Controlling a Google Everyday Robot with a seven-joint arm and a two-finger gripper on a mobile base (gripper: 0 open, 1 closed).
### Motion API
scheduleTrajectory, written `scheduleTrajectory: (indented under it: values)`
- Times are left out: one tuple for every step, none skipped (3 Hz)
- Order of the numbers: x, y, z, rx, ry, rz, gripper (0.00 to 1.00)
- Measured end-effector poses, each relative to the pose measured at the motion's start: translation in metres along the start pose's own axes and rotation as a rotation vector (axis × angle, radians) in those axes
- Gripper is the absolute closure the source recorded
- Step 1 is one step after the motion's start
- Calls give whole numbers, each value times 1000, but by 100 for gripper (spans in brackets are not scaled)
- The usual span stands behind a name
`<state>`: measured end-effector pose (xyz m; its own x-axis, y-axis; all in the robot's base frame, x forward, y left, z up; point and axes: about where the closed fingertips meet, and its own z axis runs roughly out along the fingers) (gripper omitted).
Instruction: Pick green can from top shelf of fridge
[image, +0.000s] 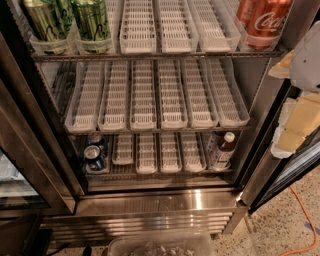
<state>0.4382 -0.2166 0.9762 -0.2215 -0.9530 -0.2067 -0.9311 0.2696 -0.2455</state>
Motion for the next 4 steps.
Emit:
scheduleTrajectory:
  values:
    - [0, 0, 0, 0, 0, 0, 0]
    - [-19, 14, 1, 15, -64, 37, 0]
    - [-71, 47, -2, 32, -184, 60, 0]
    - [-156, 86, -32, 73, -356, -30, 0]
